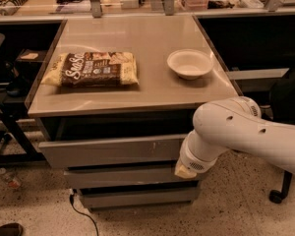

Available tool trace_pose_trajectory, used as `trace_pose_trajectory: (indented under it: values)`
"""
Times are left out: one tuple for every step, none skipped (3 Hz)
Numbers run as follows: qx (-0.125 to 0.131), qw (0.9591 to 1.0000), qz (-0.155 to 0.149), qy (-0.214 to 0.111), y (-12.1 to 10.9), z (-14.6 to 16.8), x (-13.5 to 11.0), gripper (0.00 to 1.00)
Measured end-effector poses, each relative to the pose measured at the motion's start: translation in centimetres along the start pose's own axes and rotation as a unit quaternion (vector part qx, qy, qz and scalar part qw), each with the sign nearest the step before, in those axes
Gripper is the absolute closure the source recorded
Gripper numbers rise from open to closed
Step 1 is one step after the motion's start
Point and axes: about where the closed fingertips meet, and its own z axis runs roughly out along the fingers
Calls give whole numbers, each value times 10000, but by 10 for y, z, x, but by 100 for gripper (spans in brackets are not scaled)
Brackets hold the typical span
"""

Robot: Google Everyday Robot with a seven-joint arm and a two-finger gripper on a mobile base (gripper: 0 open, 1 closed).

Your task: Close top drawer

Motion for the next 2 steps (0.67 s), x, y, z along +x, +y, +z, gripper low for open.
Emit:
trace_pose_trajectory:
  values:
    - [225,9997,-12,79,-18,2,-4,100]
    - [368,9991,-51,184,-34,5,-8,100]
